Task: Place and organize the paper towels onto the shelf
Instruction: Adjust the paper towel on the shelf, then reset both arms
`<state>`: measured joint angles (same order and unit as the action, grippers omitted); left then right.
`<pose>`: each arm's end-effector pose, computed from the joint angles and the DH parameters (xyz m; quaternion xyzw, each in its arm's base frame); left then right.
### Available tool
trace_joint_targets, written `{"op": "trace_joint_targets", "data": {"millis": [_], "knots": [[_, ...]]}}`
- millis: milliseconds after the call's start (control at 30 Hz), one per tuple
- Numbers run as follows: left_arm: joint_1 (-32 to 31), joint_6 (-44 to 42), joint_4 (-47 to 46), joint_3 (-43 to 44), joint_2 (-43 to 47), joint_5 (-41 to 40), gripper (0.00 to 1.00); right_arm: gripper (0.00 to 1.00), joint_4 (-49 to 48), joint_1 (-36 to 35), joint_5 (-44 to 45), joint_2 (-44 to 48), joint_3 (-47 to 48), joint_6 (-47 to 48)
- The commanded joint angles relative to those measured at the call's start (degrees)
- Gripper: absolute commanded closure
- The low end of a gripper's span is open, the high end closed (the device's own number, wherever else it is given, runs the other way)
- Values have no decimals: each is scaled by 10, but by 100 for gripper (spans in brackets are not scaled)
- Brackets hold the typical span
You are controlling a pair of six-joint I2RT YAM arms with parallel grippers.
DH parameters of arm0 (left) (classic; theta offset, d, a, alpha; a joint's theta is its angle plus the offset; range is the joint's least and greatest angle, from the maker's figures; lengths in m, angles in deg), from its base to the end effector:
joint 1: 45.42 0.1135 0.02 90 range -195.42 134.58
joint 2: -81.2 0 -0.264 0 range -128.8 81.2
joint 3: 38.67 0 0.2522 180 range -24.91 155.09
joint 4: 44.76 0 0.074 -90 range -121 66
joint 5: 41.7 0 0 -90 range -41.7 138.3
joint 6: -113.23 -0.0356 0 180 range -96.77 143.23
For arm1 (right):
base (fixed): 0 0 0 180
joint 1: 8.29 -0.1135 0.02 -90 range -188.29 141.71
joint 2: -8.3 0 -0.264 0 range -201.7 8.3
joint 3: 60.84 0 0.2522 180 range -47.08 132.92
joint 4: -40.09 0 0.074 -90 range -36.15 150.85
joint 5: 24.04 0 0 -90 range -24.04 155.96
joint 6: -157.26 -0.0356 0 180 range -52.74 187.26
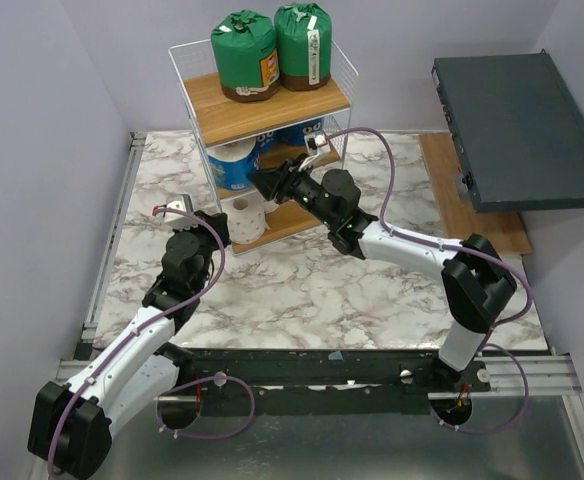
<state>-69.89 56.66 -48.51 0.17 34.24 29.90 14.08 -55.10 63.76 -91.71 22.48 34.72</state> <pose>0.1839 -0.0714 0.2626 -0.1649 0.7134 -0.2221 0.6438 0.2834 0.3039 0.3188 -0.0949 0.6404 0.4961 0.5786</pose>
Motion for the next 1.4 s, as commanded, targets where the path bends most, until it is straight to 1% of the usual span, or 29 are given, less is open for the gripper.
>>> {"op": "trace_joint_targets", "data": {"millis": [0,233,367,500,567,633,733,800,833,967,1133,1233,1300,1367], "knots": [[1,-5,-10,9,-6,25,89,63,8,-4,5,-25,30,1],[1,-11,-18,12,-16,45,96,64,10,-9,9,-50,56,-4],[1,-10,-14,11,-12,49,96,64,13,-10,9,-53,57,-5],[1,-16,7,12,14,40,94,64,19,-10,18,-21,28,0],[1,-19,29,14,33,30,89,61,24,-11,20,8,3,7],[1,-20,56,20,53,21,80,58,36,-10,20,41,-24,11],[2,-21,113,32,82,9,73,53,77,-10,6,97,-55,25],[3,-21,151,42,101,3,65,50,110,-10,3,134,-75,33],[3,-22,169,46,110,2,59,49,125,-10,5,155,-85,37],[6,-29,222,48,158,3,42,46,176,-10,20,231,-130,54],[7,-26,295,53,211,-11,28,44,239,-11,55,322,-182,74],[8,-35,343,60,236,-26,21,40,295,-11,71,363,-199,80],[9,-36,377,66,250,-39,18,37,347,-10,87,386,-202,77],[9,-43,397,73,257,-40,15,26,394,-10,112,404,-203,66]]}}
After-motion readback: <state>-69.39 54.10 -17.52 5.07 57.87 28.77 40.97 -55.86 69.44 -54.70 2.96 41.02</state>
